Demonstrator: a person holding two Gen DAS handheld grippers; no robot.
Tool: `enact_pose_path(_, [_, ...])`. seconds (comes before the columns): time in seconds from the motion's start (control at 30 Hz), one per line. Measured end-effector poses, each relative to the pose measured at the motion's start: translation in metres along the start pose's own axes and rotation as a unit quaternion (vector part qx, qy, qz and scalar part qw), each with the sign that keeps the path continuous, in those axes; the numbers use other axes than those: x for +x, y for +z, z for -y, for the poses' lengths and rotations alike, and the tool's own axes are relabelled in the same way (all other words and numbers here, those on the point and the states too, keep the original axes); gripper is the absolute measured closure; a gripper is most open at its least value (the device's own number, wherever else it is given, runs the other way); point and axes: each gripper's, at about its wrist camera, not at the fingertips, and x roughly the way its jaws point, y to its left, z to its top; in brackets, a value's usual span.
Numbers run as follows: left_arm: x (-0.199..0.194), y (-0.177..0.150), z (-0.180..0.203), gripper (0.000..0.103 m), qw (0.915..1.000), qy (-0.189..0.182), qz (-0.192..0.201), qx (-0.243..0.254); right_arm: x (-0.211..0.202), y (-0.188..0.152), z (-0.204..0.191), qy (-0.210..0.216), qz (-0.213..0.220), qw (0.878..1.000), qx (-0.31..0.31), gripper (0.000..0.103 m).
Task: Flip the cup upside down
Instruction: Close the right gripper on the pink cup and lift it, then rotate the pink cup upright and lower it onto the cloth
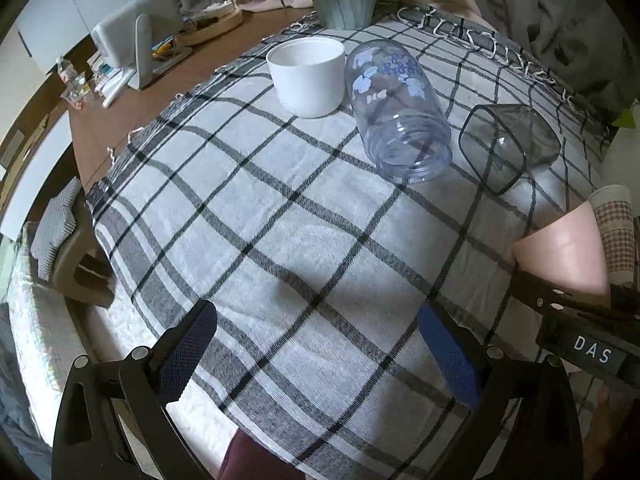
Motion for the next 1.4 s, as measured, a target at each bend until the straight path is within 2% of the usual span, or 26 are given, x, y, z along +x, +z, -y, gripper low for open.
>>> enact_pose_path(0.23, [-0.003, 0.016, -0.011, 0.001, 0.9987, -0.023, 0.015, 0.042, -0.015, 0.001, -0.001, 0.003, 0.016, 0.999, 0.050, 0.025])
enact_pose_path(0.37, [-0.008, 0.033, -0.025, 0.001, 0.9953, -0.043, 0.032, 0.080, -0.030, 0.001, -0.008, -0.004, 0.032, 0.994, 0.100, 0.027])
enact_pose_path(0.67, [-0.014, 0.061, -0.065, 0.001, 0.9851, -0.080, 0.066, 0.137, -0.046, -0.011, -0.051, -0.009, 0.037, 0.982, 0.183, 0.028])
enact_pose_path(0.83, [-0.010, 0.071, -0.083, 0.001, 0.9798, -0.101, 0.065, 0.160, -0.046, -0.023, -0.072, 0.019, 0.022, 0.972, 0.233, 0.028])
enact_pose_path(0.97, [-0.004, 0.078, -0.095, 0.001, 0.9773, -0.104, 0.063, 0.173, -0.035, -0.034, -0.085, 0.040, 0.010, 0.960, 0.278, 0.028])
enact_pose_path(1.23, [0.014, 0.087, -0.107, 0.001, 0.9769, -0.107, 0.040, 0.181, -0.010, -0.042, -0.085, 0.049, -0.018, 0.931, 0.361, 0.028])
enact_pose_path(1.4, [0.017, 0.087, -0.106, 0.001, 0.9741, -0.103, 0.039, 0.197, 0.001, -0.034, -0.085, 0.025, -0.028, 0.930, 0.365, 0.028])
